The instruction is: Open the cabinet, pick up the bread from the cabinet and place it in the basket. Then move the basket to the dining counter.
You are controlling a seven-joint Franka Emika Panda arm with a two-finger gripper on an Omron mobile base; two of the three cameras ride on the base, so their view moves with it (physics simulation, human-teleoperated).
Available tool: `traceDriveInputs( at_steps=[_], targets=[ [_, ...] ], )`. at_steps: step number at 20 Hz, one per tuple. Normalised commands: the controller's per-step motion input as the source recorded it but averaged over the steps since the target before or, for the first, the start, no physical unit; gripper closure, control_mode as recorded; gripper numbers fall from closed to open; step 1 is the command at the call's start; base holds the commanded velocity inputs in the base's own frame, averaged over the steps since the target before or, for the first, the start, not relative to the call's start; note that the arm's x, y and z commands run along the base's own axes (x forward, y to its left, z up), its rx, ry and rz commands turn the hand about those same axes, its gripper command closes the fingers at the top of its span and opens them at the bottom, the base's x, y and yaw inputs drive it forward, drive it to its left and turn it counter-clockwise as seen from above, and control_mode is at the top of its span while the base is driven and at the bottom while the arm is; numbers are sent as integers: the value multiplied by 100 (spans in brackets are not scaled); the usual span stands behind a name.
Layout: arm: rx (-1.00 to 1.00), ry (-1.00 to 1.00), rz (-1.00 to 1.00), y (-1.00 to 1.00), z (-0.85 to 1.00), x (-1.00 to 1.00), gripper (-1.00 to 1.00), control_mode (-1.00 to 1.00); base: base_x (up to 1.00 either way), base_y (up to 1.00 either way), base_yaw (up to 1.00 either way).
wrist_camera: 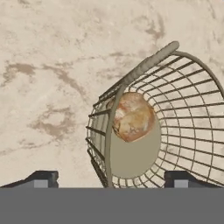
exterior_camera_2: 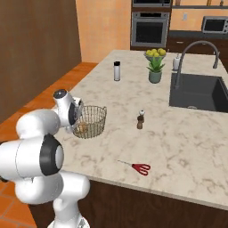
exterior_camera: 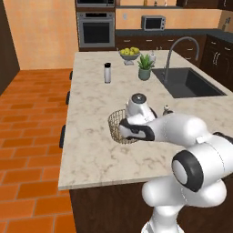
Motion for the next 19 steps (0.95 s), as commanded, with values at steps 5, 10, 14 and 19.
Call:
traceDriveInputs(
  at_steps=[5, 10, 14, 19],
  targets=[
    [4, 5, -8, -8, 93, -75, -100, -100, 0, 0, 0],
    [27, 9, -45, -13, 48, -100, -100, -100, 0, 0, 0],
    [21, 0, -58, -1, 6, -100, -100, -100, 0, 0, 0],
    [15, 0, -51, -16, 0, -100, -100, -100, 0, 0, 0]
  ],
)
